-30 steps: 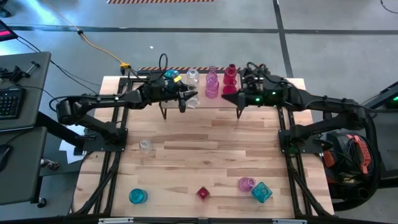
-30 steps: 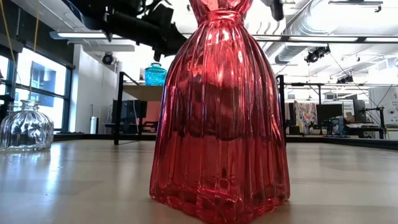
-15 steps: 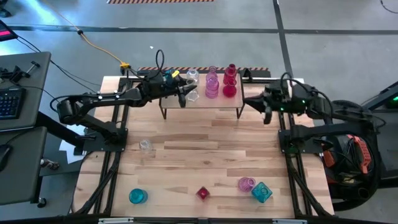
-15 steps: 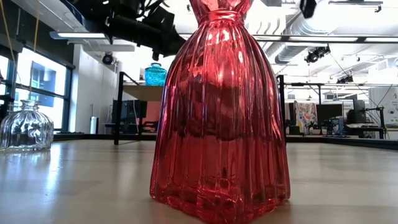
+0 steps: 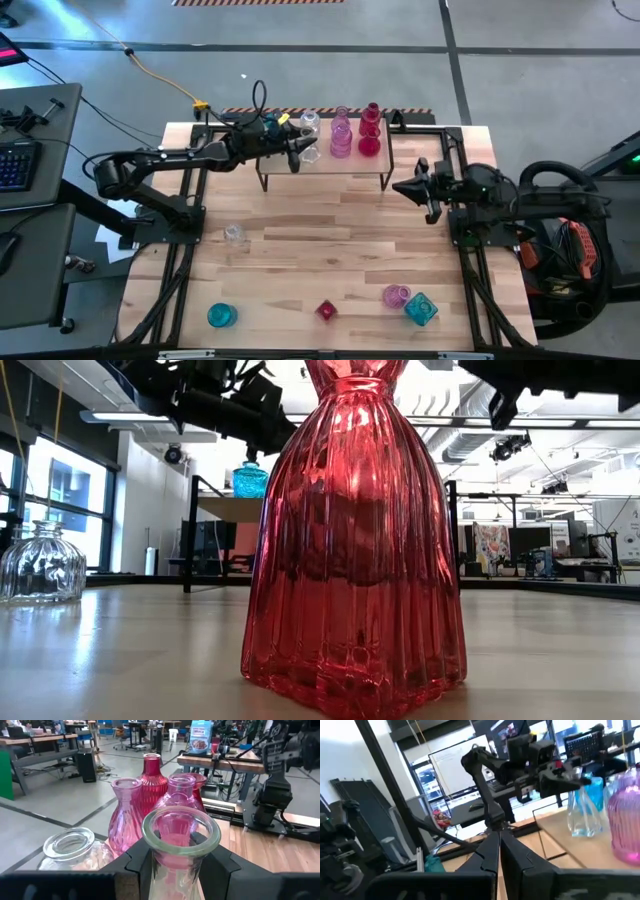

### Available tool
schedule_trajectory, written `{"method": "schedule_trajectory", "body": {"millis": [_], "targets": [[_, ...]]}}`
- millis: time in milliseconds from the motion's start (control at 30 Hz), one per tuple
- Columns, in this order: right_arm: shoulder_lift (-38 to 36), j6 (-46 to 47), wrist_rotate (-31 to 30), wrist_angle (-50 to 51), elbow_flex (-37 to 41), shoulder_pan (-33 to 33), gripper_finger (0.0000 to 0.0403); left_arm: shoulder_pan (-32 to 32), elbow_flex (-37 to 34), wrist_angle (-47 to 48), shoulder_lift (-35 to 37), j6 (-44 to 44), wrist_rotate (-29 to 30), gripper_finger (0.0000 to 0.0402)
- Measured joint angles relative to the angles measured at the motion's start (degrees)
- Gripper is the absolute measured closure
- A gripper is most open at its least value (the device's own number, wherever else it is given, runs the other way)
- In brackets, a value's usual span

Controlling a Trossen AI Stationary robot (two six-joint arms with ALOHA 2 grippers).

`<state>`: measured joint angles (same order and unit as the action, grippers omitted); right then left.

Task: Sort vases onto shelf
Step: Put the right transparent vase on the shelf aligned with the other transparent vase

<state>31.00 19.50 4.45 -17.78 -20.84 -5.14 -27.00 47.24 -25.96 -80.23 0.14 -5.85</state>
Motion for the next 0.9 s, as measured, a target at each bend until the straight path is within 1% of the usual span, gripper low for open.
{"method": "schedule_trajectory", "body": {"millis": [100, 267, 367, 500, 567, 900], "targets": [[0.02, 1.23, 0.08, -0.41, 1.61, 0.06, 0.0402, 0.00, 0.00, -1.04, -0.75, 0.14, 0.00, 0.0289], [0.02, 1.04, 0.11, -0.29, 2.09, 0.06, 0.0402, -0.02, 0.00, -1.01, -0.78, 0.23, -0.02, 0.0289], [0.10, 1.71, -0.12, 2.58, 2.11, 0.04, 0.0402, -0.37, 0.00, -0.94, -0.78, 1.52, -0.38, 0.0289], [0.09, 8.73, -2.60, 5.95, 2.12, 0.04, 0.0402, -0.37, 0.00, -0.93, -0.78, 1.68, -1.01, 0.0289], [0.09, 10.72, -2.91, 6.15, 2.12, 0.06, 0.0402, -0.37, 0.00, -0.96, -0.78, 2.33, -1.08, 0.0289], [0.09, 11.16, -2.91, 6.07, 2.12, 0.06, 0.0402, -0.37, 0.00, -0.93, -0.78, 3.10, -1.09, 0.0289]]}}
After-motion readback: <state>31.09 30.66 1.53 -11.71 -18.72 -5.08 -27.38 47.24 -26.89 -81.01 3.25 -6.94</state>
